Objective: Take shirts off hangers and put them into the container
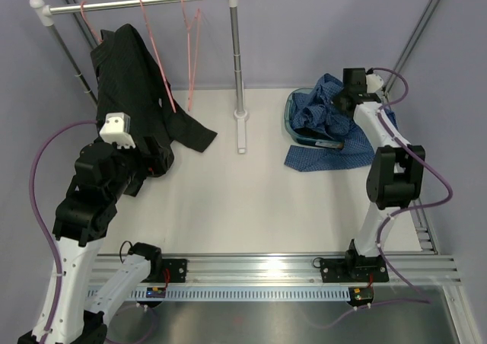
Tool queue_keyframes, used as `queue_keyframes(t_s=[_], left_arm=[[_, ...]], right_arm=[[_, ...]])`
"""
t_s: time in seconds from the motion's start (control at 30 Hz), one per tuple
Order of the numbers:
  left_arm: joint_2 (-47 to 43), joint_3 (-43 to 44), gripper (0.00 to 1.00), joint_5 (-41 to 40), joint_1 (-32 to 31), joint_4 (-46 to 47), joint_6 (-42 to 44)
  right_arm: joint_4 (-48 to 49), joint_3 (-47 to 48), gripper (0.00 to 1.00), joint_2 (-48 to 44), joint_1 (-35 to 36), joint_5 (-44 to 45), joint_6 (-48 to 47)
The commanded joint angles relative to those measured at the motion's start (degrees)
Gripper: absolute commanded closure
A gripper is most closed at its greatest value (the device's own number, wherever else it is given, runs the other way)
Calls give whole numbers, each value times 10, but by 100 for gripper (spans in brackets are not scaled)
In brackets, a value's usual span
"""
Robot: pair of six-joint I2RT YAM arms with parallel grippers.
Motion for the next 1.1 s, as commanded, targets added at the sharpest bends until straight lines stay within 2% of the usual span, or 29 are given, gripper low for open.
queue_keyframes(t_s=[0.0,0.17,0.27,0.4,0.5,0.63,0.77,0.83,0.9,1.07], left_arm=[[4,13,1,-9,-2,8,8],[4,17,1,-18,-2,2,8],[2,18,1,-21,-2,-3,7],[2,21,1,-21,-2,-4,6],[2,22,1,-18,-2,-1,6],[0,21,1,-11,-2,2,2],[-2,17,1,-6,-2,5,-1],[-2,16,1,-1,-2,9,-2],[-2,15,1,4,-2,11,-3],[1,14,1,11,-2,15,-1]], right_arm=[[-64,76,100,82,-7,-10,4],[-147,104,100,169,-12,-67,64],[-159,94,99,171,-15,-70,72],[-152,105,79,142,-22,-59,51],[-162,138,68,107,-22,-30,20],[-163,144,46,49,-22,-5,-12],[-140,71,39,-51,-23,-8,2],[-118,-2,36,-102,-22,-17,21],[-90,-76,28,-133,-22,-25,29],[-60,-191,26,-200,-17,-56,27]])
